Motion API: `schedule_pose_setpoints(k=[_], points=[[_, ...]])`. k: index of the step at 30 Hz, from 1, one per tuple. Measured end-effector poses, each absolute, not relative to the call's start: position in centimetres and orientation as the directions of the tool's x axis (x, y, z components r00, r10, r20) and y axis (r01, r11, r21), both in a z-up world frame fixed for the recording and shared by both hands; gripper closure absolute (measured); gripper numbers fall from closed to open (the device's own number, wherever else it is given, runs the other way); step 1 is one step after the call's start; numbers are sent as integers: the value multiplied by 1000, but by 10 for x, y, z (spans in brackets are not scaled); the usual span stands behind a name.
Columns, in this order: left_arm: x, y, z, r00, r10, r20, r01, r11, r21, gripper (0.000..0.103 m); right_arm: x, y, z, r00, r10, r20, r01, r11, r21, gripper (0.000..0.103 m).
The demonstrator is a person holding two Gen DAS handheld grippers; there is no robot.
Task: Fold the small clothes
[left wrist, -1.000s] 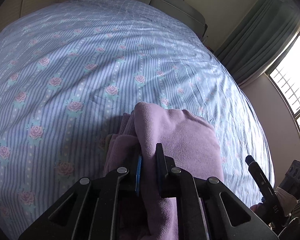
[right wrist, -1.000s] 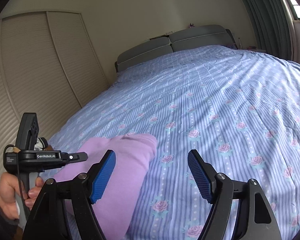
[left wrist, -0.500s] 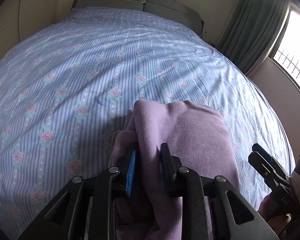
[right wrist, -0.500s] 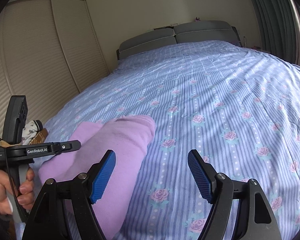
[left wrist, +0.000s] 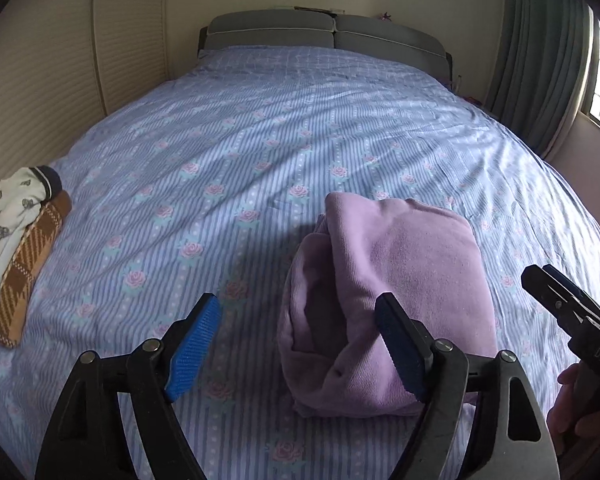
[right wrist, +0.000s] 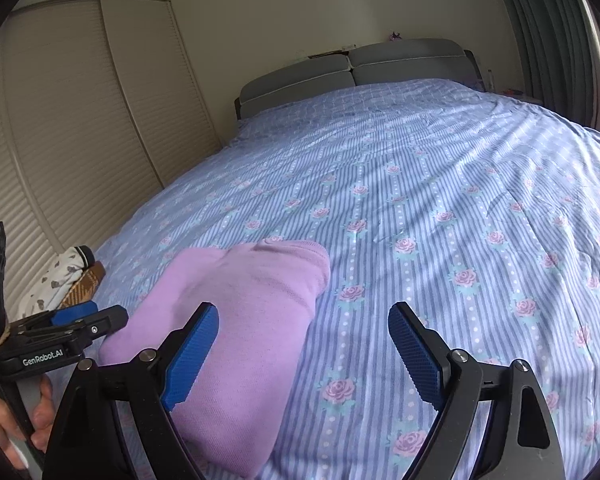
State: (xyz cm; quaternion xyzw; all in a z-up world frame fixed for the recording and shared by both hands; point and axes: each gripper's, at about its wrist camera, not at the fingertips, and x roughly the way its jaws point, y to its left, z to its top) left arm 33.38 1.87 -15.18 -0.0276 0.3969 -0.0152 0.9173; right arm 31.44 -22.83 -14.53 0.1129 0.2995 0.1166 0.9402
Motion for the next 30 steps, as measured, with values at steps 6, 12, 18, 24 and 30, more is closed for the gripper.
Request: schedule_pose_setpoints(k=[6, 12, 18, 24, 30], points=[[321, 26, -166, 668, -83, -740, -73, 982, -176, 15, 315, -224, -146, 772, 305, -557, -159, 942, 296, 16], [322, 38, -186, 654, -167, -738, -133, 935, -329, 12, 330, -221, -162, 706, 373, -601, -161, 912, 377, 16], [324, 53, -206, 636, -231, -736, -176, 886, -430, 3, 349, -221, -184, 627, 447, -638, -145, 871, 469, 16], [326, 58, -221, 624, -275, -732, -189, 856, -482, 0, 362, -227, -203, 566, 551, -614, -132, 795, 592, 16], [328, 57, -232, 623, -315, -716, -191, 827, -529, 0, 373, -225, -212, 524, 629, -574, -168, 738, 654, 15]])
